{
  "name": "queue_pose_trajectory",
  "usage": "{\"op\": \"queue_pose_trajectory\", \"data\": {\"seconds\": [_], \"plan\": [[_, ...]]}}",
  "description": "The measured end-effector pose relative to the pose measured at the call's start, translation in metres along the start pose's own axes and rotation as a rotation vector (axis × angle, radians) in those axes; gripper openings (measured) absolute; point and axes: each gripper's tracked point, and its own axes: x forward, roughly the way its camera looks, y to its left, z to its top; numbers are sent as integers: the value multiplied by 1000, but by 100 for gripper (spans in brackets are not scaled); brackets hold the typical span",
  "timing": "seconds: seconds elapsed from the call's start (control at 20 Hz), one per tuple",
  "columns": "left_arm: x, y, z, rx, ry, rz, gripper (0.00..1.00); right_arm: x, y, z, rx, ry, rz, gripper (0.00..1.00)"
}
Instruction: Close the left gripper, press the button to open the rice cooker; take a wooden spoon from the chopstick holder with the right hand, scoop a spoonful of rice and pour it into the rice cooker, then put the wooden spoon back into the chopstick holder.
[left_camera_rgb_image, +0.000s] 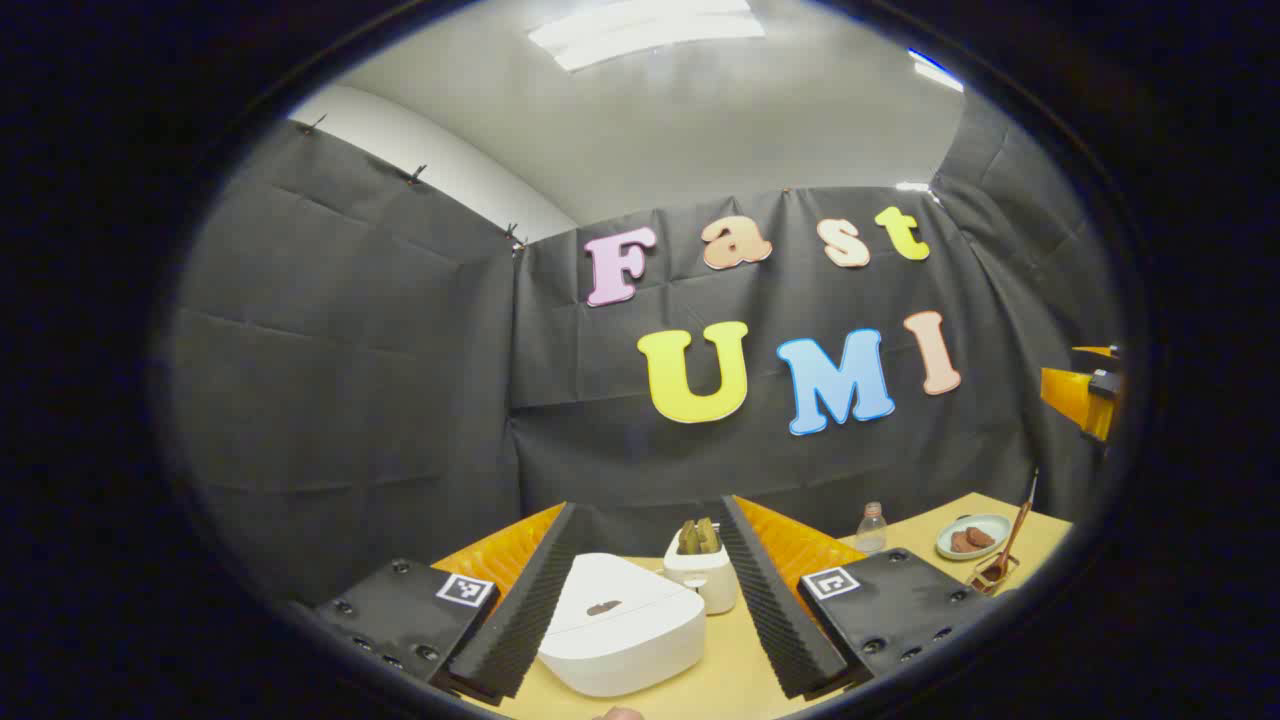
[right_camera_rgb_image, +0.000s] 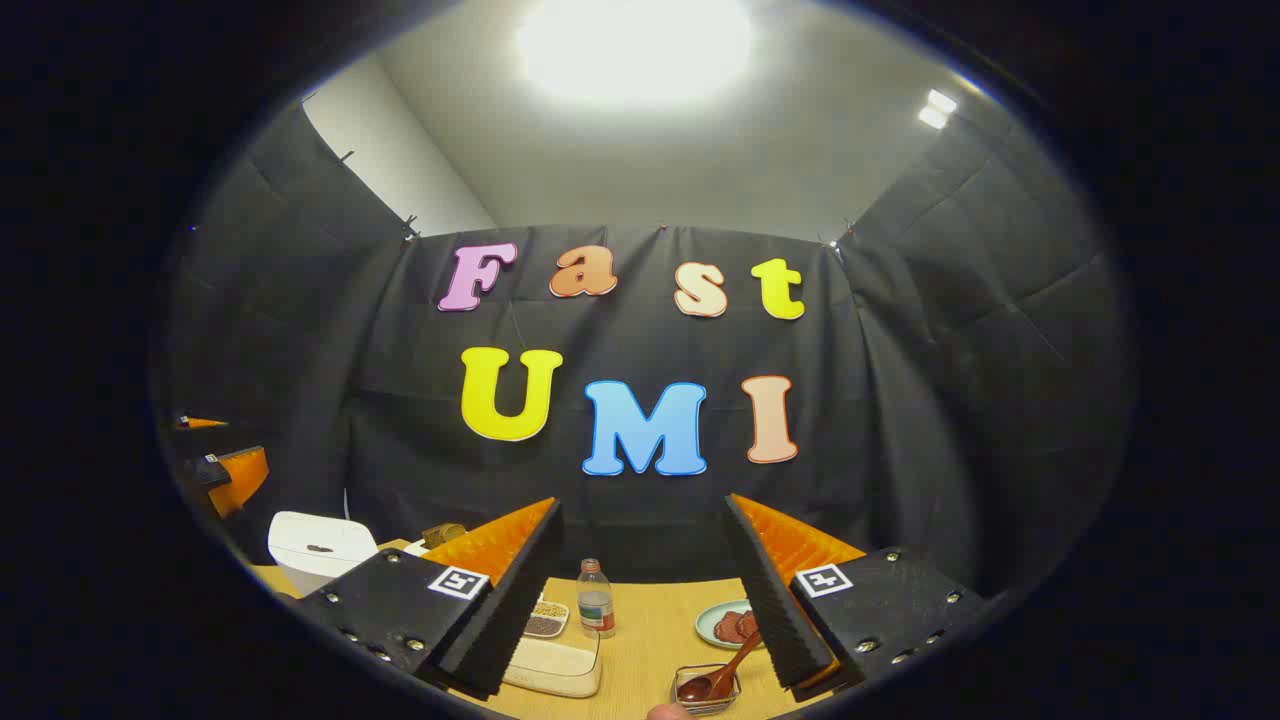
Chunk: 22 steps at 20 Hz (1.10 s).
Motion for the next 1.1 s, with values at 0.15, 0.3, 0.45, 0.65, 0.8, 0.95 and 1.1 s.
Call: {"op": "queue_pose_trajectory", "data": {"seconds": [0.15,0.3,0.45,0.65,0.8,0.95,1.1], "plan": [[1,-3,3,-14,2,0,91,-3,-1,-1,10,16,8,96],[1,-2,4,-2,-9,9,96,-3,-11,1,-10,4,-9,96],[5,-4,2,-11,0,7,96,-3,-12,-2,-10,13,-11,96],[13,-4,1,-25,6,7,100,-5,-16,-2,-7,10,-19,96],[17,-2,3,-13,3,15,96,-8,-16,-4,-16,15,-18,96],[15,-2,9,-9,-9,19,96,-10,-19,-7,-14,21,-22,96],[12,-2,6,-16,-9,23,96,-11,-19,-9,-12,30,-17,96]]}}
